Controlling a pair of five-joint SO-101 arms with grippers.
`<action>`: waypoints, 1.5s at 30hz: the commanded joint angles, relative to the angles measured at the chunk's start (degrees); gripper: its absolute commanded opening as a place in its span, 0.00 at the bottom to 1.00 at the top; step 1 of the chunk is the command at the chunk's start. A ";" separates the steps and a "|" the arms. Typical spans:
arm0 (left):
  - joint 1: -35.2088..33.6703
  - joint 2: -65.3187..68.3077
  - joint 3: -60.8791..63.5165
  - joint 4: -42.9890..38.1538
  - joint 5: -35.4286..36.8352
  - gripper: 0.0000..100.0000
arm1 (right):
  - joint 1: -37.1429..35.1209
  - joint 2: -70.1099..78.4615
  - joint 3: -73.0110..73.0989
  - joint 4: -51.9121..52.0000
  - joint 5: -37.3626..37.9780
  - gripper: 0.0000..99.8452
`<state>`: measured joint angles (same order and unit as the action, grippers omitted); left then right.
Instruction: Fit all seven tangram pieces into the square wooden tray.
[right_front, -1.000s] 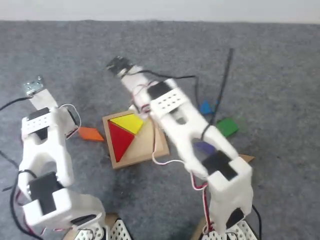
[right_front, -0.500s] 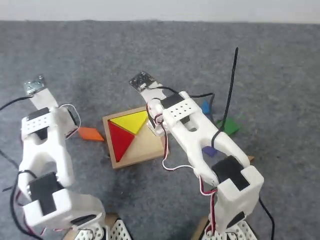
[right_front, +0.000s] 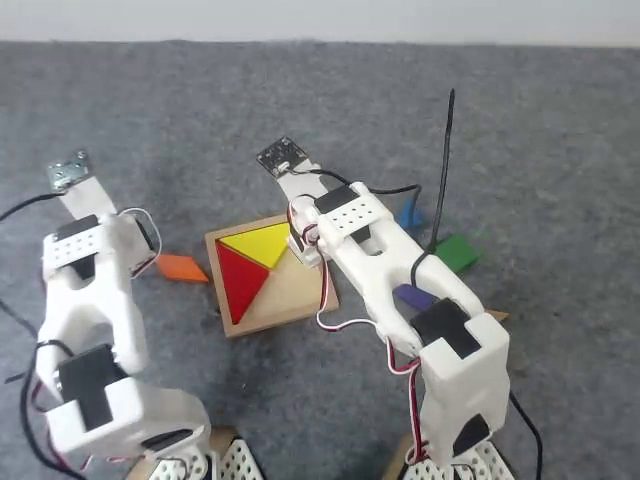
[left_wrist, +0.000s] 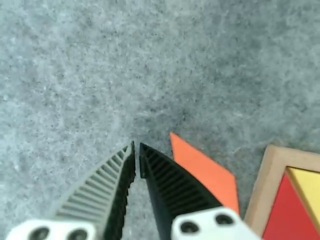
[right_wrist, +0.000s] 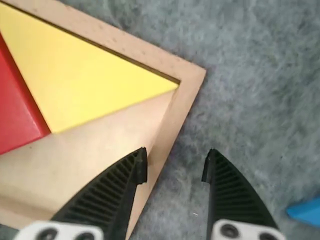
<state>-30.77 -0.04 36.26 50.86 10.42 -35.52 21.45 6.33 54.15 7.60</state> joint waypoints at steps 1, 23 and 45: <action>0.44 -3.08 -0.40 -0.53 -0.53 0.01 | -0.40 -0.75 -2.73 -1.10 -0.70 0.19; 0.44 -3.16 0.04 -0.70 -0.53 0.01 | -1.36 7.08 -10.73 4.35 -12.57 0.08; 0.44 -3.16 -0.04 -0.53 -0.53 0.01 | 7.34 10.24 -19.96 11.74 -29.27 0.01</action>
<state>-30.77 -0.04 36.62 50.86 10.42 -27.60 32.18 -10.20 65.85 -20.62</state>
